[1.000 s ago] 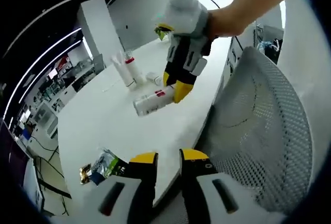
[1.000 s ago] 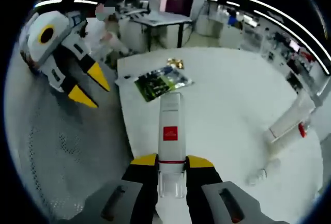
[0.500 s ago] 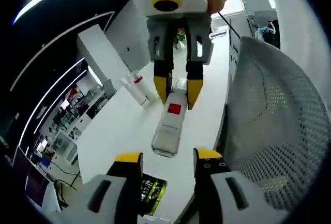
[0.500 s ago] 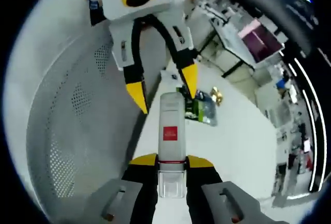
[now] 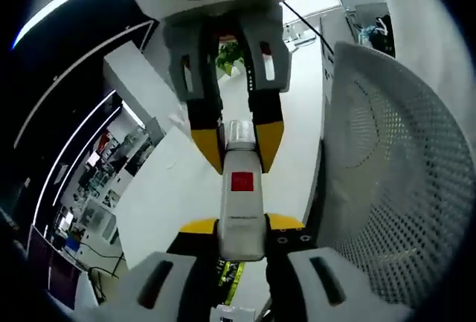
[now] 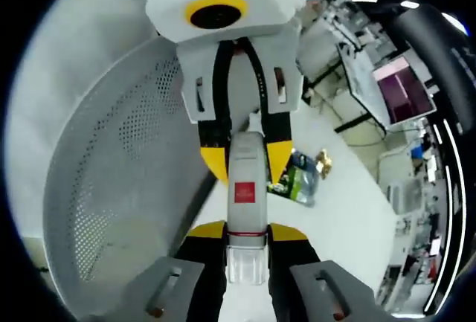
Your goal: Arrange the skincare products in the storage area until every visible bottle or jar stands upright without overlapping.
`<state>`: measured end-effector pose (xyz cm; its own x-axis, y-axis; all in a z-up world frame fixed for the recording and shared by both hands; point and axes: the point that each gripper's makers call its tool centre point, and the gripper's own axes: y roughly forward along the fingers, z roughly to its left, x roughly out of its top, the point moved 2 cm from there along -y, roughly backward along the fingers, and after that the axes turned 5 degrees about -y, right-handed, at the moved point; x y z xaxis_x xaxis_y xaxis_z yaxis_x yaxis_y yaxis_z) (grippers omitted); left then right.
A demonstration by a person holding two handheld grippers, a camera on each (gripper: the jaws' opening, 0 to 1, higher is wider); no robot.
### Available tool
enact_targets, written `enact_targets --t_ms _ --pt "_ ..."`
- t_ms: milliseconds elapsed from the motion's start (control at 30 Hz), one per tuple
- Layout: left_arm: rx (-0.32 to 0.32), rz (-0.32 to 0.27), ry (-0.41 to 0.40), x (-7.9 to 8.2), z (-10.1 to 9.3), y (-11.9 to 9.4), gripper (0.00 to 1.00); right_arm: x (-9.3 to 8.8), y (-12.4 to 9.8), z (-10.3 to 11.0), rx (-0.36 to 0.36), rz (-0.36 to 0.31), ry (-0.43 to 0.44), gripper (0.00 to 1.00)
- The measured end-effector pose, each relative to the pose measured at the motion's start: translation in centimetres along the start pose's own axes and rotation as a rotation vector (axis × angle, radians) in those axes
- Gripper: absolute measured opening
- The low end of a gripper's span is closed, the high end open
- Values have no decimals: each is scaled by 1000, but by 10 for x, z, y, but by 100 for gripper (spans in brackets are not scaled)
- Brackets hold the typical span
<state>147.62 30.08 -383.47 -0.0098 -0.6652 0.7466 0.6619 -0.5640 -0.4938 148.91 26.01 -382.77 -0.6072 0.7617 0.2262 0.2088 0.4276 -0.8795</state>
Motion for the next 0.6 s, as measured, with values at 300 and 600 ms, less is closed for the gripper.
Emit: enact_targets --t_ms 300,600 --pt "-27 22 -67 -5 -1 0 19 0 10 4 28 14 -8 16" --pt "-27 32 -137 -8 1 -1 19 0 13 0 29 -13 23 16"
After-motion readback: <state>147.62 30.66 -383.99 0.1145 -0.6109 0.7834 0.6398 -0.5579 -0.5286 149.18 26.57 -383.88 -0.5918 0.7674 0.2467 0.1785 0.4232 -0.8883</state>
